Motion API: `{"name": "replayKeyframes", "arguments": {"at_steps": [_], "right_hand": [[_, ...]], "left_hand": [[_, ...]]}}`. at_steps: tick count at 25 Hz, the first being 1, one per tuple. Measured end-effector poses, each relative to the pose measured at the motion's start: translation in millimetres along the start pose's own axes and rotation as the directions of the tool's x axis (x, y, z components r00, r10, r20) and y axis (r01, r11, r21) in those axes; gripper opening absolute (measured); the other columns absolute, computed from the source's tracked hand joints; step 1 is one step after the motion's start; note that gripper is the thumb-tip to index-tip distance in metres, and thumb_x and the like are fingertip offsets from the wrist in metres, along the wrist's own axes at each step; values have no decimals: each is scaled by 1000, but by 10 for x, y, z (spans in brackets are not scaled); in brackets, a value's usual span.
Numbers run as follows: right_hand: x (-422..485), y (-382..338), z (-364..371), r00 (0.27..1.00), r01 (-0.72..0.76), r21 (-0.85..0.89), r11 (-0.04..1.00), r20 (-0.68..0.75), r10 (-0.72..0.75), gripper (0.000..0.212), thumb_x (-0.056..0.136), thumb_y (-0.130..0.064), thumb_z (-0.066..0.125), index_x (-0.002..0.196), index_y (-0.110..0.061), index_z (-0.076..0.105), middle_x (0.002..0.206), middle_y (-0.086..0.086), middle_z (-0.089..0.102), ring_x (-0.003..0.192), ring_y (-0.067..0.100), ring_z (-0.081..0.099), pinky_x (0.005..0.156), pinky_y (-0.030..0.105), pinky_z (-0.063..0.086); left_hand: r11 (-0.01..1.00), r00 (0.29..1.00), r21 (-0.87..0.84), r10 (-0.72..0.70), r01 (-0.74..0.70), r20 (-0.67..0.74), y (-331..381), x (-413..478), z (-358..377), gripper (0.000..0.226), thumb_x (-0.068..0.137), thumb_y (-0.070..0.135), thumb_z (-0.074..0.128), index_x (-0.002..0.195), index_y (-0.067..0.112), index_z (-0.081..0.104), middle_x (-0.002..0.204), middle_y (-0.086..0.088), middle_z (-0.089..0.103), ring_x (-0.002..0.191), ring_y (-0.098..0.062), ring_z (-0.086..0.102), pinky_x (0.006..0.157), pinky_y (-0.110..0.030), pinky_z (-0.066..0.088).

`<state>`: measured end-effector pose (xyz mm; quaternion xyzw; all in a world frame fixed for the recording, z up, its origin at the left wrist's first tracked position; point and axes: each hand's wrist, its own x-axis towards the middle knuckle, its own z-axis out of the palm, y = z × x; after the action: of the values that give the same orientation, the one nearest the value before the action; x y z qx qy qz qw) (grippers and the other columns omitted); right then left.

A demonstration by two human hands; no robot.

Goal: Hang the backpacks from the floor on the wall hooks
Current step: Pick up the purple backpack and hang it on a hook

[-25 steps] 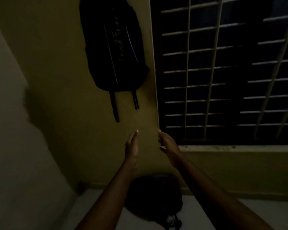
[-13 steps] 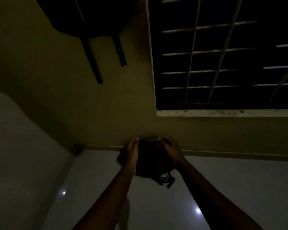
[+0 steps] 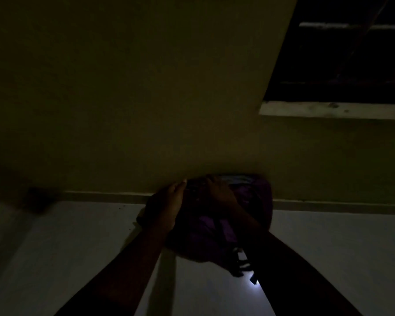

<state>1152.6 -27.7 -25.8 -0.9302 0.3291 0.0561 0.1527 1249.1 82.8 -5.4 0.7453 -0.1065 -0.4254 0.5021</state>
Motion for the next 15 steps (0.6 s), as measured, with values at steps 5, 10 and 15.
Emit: {"name": "replayKeyframes", "arguments": {"at_steps": [5, 10, 15], "right_hand": [[721, 164, 934, 992, -106, -168, 980, 47, 115, 50, 93, -38, 38, 137, -15, 35, 142, 16, 38, 129, 33, 37, 109, 46, 25], [537, 197, 1193, 961, -247, 65, 967, 145, 236, 40, 91, -38, 47, 118, -12, 58, 120, 15, 64, 110, 33, 59, 92, 39, 44], [-279, 83, 519, 884, -441, 392, 807, 346, 315, 40, 93, -35, 41, 127, -17, 51, 133, 9, 55, 118, 22, 54, 98, 31, 43]], "left_hand": [[963, 986, -214, -153, 165, 72, -632, 705, 165, 42, 98, 29, 40, 138, 17, 42, 145, -7, 43, 132, -26, 41, 101, -31, 33], [852, 931, -376, -350, 364, 108, -748, 673, 127, 55, 94, 34, 47, 144, 15, 32, 148, -13, 38, 134, -31, 38, 107, -41, 33], [600, 833, -616, -523, 511, 181, -207, 88, 200, 79, 82, 39, 65, 147, 18, 24, 149, -16, 34, 134, -37, 37, 103, -50, 39]]}}
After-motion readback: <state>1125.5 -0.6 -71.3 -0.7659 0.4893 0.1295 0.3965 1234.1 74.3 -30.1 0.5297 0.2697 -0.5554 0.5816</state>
